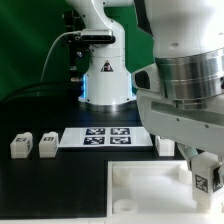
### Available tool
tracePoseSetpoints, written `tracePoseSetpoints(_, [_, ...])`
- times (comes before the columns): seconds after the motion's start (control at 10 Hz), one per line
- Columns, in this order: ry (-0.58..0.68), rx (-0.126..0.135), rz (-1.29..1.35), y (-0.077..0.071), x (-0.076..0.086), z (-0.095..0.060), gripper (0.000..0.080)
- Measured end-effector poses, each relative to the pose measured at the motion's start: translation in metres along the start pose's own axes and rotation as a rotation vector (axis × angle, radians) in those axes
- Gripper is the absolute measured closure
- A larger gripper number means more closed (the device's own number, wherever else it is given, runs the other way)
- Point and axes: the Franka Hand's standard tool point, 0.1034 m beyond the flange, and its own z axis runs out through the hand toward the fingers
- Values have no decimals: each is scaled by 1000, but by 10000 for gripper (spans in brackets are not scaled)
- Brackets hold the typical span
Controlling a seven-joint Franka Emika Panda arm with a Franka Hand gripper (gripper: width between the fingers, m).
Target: Assemble one leg
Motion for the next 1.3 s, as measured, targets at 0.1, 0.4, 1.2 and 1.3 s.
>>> tracePoseSetpoints(0.1, [0, 0, 41, 0, 0, 0, 508])
tracePoseSetpoints(0.4, [-10, 0, 375, 0, -3, 1, 508])
tracePoseSetpoints(1.2, [29, -42, -266, -3, -17, -5, 153])
tracePoseSetpoints(1.3, [28, -45, -337, -2, -15, -5, 153])
